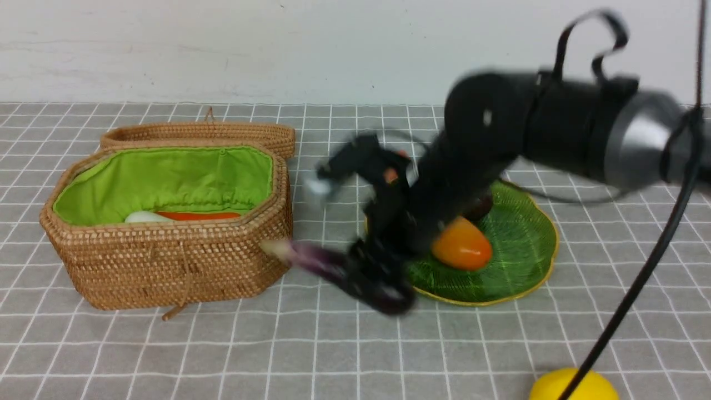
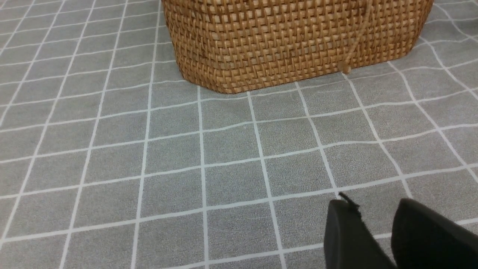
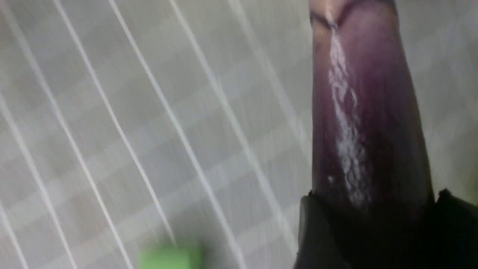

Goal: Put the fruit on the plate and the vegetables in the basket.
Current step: Grab an eggplant with your right arm and place it in the basket on the left.

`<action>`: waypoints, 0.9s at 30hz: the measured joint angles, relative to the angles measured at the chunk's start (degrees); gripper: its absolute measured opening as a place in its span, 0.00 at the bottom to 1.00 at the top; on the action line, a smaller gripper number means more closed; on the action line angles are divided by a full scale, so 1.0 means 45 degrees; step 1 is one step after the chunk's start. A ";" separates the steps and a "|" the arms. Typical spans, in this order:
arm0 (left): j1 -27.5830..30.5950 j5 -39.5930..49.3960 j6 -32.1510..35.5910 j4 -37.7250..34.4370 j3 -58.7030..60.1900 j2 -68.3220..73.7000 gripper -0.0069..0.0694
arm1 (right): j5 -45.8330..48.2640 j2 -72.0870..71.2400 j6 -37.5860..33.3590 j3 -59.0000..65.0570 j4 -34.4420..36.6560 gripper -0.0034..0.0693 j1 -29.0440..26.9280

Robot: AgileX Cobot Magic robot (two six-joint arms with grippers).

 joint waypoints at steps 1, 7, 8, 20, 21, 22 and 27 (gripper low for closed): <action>0.0000 0.0000 0.0000 0.0000 0.0000 0.0000 0.34 | -0.0381 0.0024 -0.0391 -0.0577 0.0666 0.57 0.0000; 0.0000 0.0000 0.0000 0.0000 0.0000 0.0000 0.35 | -0.4740 0.0590 -0.3350 -0.2818 0.4665 0.57 0.0394; 0.0000 0.0000 0.0000 0.0000 0.0000 0.0000 0.35 | -0.5601 0.0777 -0.3847 -0.2986 0.5233 0.57 0.0525; 0.0000 0.0000 0.0000 0.0000 0.0000 0.0000 0.37 | -1.0127 0.4340 -0.7834 -0.3311 0.9249 0.65 0.1855; 0.0000 0.0000 0.0000 0.0000 0.0000 0.0000 0.37 | -1.0112 0.4435 -0.7883 -0.3300 0.9301 0.70 0.1855; 0.0000 0.0000 0.0000 0.0000 0.0000 0.0000 0.37 | -1.0034 0.4548 -0.7927 -0.3282 0.9390 0.81 0.1855; 0.0000 0.0000 0.0000 0.0000 0.0000 0.0000 0.38 | -0.9302 0.4302 -0.7940 -0.3282 0.9381 0.97 0.1829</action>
